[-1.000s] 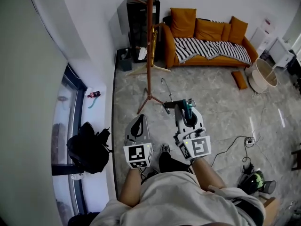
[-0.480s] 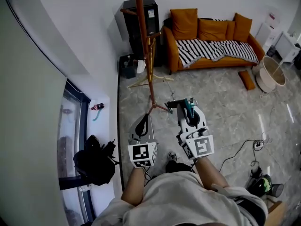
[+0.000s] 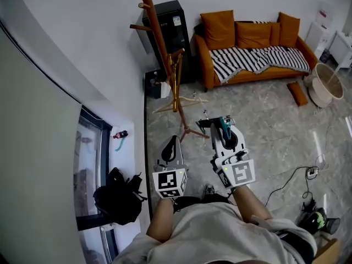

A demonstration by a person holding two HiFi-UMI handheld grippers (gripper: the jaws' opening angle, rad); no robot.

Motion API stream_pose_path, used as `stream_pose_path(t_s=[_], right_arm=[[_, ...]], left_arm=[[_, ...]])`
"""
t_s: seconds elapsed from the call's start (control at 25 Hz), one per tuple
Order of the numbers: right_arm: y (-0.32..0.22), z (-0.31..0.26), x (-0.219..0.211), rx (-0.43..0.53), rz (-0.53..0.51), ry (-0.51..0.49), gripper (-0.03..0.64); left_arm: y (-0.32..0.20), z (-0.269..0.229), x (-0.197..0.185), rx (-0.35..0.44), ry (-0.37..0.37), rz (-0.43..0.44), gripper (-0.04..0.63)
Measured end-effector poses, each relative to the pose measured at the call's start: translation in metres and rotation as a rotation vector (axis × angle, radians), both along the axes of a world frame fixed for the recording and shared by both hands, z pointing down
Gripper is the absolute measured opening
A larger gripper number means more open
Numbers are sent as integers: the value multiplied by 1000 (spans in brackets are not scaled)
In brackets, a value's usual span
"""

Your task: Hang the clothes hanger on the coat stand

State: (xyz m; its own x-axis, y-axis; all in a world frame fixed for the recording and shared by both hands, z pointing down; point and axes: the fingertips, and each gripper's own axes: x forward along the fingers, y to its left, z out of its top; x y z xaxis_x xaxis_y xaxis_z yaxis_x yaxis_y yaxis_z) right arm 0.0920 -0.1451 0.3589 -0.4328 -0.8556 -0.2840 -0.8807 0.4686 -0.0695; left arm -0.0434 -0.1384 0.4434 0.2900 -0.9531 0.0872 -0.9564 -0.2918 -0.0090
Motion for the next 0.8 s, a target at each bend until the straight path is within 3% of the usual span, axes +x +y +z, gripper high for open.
stream_pose_path(t_s=[0.4, 0.8], right_arm=[[-36, -2, -15, -28, -40, 11, 52], [-83, -23, -35, 38, -25, 15, 52]], left_arm=[[-37, 4, -11, -15, 9, -19, 9], [-96, -12, -24, 29, -8, 17, 9]])
